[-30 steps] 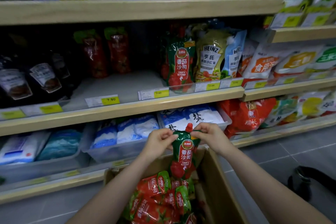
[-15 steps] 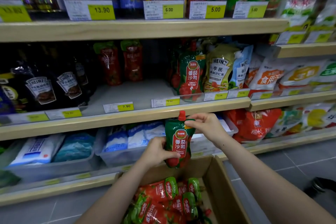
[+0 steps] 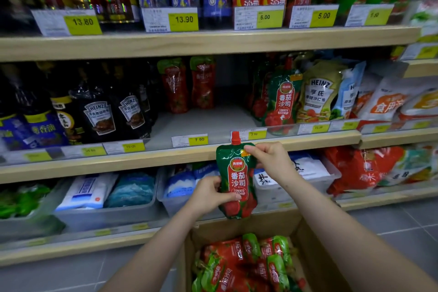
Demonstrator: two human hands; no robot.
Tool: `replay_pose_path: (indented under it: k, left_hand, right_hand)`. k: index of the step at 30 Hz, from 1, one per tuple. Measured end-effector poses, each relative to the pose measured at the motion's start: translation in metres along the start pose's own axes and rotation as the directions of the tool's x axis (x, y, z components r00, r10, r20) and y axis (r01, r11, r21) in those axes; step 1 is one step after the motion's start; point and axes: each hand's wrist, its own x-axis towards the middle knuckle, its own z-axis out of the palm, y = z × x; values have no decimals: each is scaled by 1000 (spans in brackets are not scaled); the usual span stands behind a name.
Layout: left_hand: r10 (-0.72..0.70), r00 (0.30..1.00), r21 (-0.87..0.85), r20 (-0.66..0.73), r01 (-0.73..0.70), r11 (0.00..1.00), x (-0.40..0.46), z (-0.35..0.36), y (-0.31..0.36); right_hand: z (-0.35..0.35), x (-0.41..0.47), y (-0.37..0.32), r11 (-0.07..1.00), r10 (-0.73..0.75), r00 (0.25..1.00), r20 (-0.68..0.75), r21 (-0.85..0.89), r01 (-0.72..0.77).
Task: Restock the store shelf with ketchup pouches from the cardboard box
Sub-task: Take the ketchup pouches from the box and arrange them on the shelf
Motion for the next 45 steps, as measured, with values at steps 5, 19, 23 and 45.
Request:
replay_pose_path:
  k: [5, 19, 23, 45]
  left_hand:
    - [10, 999, -10, -41, -10, 1000, 5, -3, 7]
    - [55, 984, 63, -172, -45, 997, 12, -12, 40]
    - [115, 978, 59, -173, -106, 993, 19, -6, 40]
    - [698, 680, 958, -224, 22, 286, 69, -97, 27]
  right_hand:
    - [-10, 1, 6, 994, 48, 995, 85, 95, -56]
    - [-21, 25, -19, 983, -29, 975, 220, 181, -11]
    - [-10, 18, 2, 999, 15, 976, 217, 25, -21]
    - [-15, 117, -32, 960, -252, 966, -58, -145, 242]
